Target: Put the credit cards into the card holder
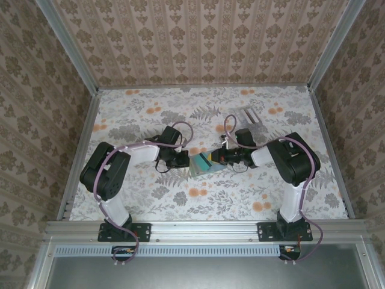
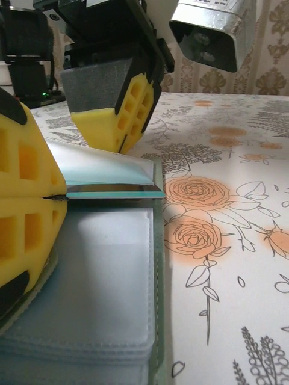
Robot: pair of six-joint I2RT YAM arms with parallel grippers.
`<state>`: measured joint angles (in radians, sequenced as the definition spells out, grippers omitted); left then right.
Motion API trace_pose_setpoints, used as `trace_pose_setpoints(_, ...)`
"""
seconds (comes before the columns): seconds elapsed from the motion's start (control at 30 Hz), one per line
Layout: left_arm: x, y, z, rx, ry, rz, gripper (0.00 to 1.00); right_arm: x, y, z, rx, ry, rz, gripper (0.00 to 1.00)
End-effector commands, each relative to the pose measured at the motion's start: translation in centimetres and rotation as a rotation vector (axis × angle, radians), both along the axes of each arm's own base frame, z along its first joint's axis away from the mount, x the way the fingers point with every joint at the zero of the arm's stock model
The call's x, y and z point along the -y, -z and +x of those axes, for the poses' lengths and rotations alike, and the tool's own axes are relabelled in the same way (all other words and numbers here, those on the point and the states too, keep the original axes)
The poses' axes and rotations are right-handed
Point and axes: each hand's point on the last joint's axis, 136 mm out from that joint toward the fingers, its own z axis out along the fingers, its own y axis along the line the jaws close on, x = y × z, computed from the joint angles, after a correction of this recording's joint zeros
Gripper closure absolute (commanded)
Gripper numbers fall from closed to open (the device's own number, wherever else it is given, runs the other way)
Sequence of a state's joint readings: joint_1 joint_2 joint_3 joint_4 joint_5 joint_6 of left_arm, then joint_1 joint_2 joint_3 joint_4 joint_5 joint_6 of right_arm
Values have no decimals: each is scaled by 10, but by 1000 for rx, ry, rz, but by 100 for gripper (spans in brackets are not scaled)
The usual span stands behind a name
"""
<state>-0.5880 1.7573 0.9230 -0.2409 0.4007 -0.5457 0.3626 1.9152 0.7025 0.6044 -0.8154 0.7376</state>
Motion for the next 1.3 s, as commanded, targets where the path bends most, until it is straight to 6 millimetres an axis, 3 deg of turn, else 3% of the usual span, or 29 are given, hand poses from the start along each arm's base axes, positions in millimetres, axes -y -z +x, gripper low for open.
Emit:
trace_pose_setpoints(0.0, -14, 21, -4, -28, -20, 73, 94, 1, 15, -7, -30, 57, -62, 100)
trace_pose_setpoints(0.37, -13, 16, -4, -26, -10, 82, 100, 19, 16, -1, 1, 181, -100, 100)
trace_pose_setpoints(0.73, -7, 17, -3, -32, -2, 76, 100, 23, 11, -12, 57, 263, -128, 100)
trace_pose_setpoints(1.27, -9, 16, -3, -25, -17, 89, 100, 46, 8, -22, 82, 391, -243, 100)
